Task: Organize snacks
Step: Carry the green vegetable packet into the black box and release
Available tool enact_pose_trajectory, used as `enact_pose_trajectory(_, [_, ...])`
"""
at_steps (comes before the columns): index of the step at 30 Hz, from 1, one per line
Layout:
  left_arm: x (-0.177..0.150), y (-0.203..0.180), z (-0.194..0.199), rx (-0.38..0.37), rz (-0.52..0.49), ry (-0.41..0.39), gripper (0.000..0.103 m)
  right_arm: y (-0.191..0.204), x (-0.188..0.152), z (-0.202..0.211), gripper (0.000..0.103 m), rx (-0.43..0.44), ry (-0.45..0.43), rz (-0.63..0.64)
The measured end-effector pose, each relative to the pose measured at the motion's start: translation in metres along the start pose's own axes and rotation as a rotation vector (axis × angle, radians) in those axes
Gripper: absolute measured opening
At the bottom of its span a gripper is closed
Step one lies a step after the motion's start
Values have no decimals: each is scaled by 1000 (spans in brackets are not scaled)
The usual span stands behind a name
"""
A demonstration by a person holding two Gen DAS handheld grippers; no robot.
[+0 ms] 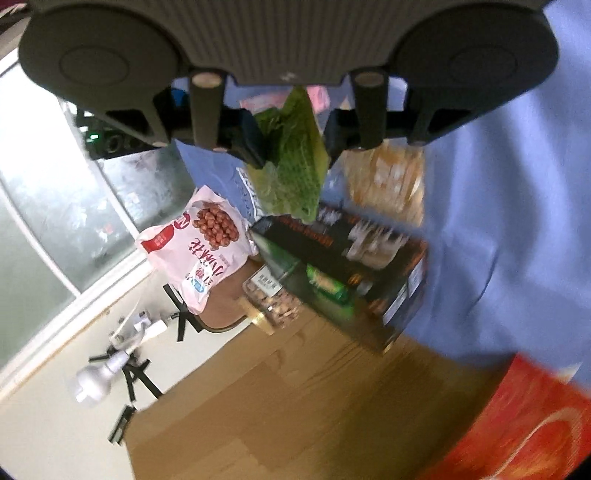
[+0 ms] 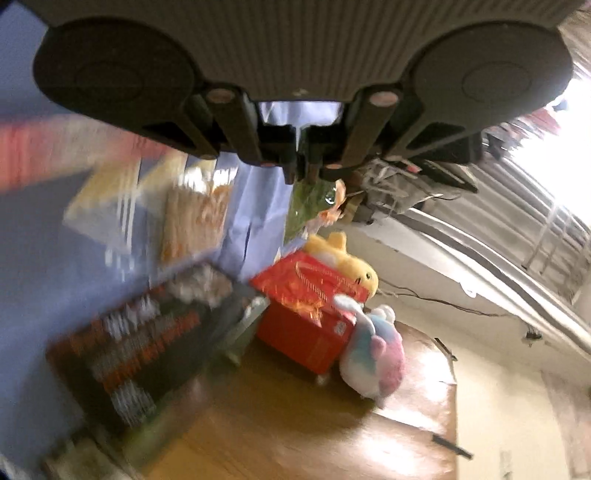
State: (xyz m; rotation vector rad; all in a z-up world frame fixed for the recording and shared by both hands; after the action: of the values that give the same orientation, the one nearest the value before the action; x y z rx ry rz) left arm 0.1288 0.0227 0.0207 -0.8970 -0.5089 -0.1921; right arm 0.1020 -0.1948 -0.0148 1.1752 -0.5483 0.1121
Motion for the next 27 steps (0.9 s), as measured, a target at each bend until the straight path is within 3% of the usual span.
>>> enact_pose_trajectory(5, [48, -25, -24, 76, -120, -12, 35, 13, 35, 9, 7, -150, -117, 160])
enact_pose_trajectory(11, [104, -35, -70, 131, -176, 10, 36, 0, 78, 8, 7, -328, -226, 250])
enact_pose_trajectory(13, [115, -37, -86, 168, -196, 11, 40, -7, 89, 6, 8, -398, -257, 282])
enact_pose_trajectory(14, [121, -38, -95, 198, -209, 6, 41, -10, 93, 4, 11, -441, -269, 307])
enact_pose_trajectory(16, [127, -37, -110, 279, -226, 1, 56, -15, 98, 6, 17, -549, -290, 382])
enact_pose_trajectory(17, [128, -37, -117, 327, -235, -1, 61, -17, 99, 4, 25, -642, -312, 430])
enact_pose_trajectory(18, [128, -37, -121, 354, -243, -6, 69, -17, 98, 4, 43, -712, -332, 459])
enact_pose_trajectory(19, [127, -38, -122, 368, -252, -15, 75, -17, 96, 7, 48, -745, -354, 479])
enact_pose_trajectory(23, [118, -40, -107, 340, -247, -47, 76, -12, 81, 24, 51, -744, -404, 500])
enact_pose_trajectory(27, [96, -43, -67, 279, -236, -85, 76, -5, 52, 48, 53, -657, -379, 451])
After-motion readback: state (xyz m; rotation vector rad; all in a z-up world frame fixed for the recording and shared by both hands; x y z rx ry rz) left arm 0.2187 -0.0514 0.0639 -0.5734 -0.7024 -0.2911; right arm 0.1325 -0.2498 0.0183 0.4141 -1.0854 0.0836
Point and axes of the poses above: each gripper's, at about its wrist camera, not at the fingertips, and z roughly against the way its jaws point, y to its left, x to its top, the point moved 5 cm from there along -z, roughly the way its jaws point, and after that the axes turned 11 degrees about y, right-handed, at the moved point
